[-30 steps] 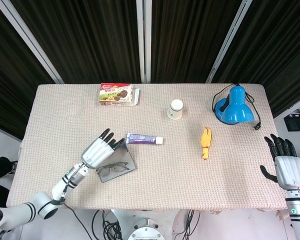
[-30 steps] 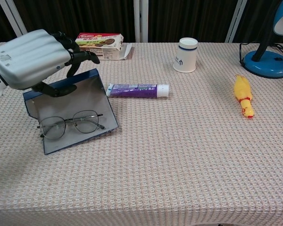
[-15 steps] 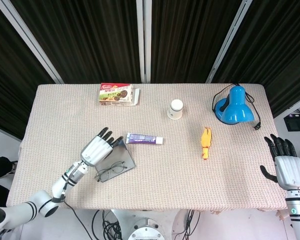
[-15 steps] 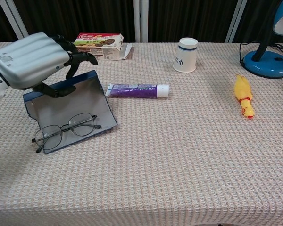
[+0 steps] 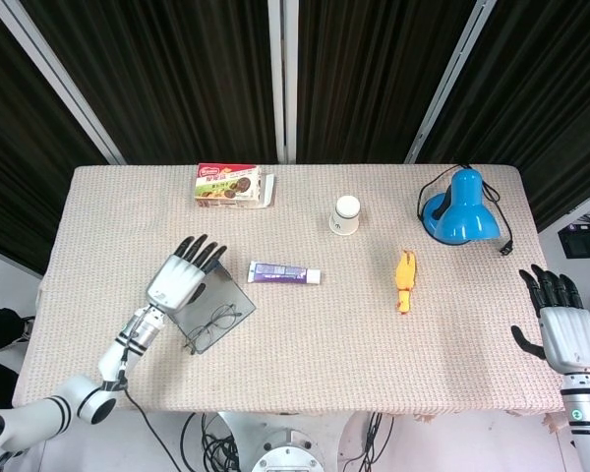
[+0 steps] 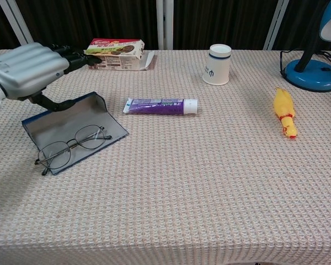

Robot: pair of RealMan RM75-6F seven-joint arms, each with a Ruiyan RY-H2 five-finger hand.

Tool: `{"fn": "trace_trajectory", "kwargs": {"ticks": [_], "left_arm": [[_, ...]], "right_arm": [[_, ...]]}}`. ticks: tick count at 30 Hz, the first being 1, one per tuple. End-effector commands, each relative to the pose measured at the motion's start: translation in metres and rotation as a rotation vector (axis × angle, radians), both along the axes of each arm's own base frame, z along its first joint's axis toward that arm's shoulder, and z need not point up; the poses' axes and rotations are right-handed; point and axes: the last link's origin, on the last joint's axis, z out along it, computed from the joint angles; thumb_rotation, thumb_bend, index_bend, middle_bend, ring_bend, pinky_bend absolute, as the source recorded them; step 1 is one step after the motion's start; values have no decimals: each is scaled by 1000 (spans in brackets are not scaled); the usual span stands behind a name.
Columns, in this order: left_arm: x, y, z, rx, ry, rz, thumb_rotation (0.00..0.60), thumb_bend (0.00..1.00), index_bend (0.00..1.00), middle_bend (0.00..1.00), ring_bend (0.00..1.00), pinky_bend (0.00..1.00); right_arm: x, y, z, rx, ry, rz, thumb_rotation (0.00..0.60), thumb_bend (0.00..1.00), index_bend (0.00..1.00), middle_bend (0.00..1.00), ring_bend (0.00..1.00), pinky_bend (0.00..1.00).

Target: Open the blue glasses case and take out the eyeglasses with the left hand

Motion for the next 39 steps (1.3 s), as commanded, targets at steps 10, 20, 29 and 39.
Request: {"fn": "trace_trajectory", "kwargs": {"ticks": [10, 20, 29, 39], "left_arm": [[9, -12, 18, -62, -224, 242, 600, 221, 108, 151, 49, 187], [41, -61, 31, -160, -370, 357, 600, 191, 180, 308, 183, 275], [40, -85, 10, -223, -365, 447, 600, 191, 180, 329, 197, 297], [38, -89, -9, -156, -329, 474, 600, 198, 179, 336, 197, 289]], "right_arm": [[2, 0, 3, -14, -6, 5, 600, 240, 0, 0, 0, 0], [8, 3, 18, -58, -26, 31, 600, 240, 0, 0, 0, 0], [8, 6, 23, -71, -40, 33, 600, 240, 0, 0, 0, 0], [9, 6, 21, -64, -48, 36, 600, 241, 0, 0, 0, 0]]}}
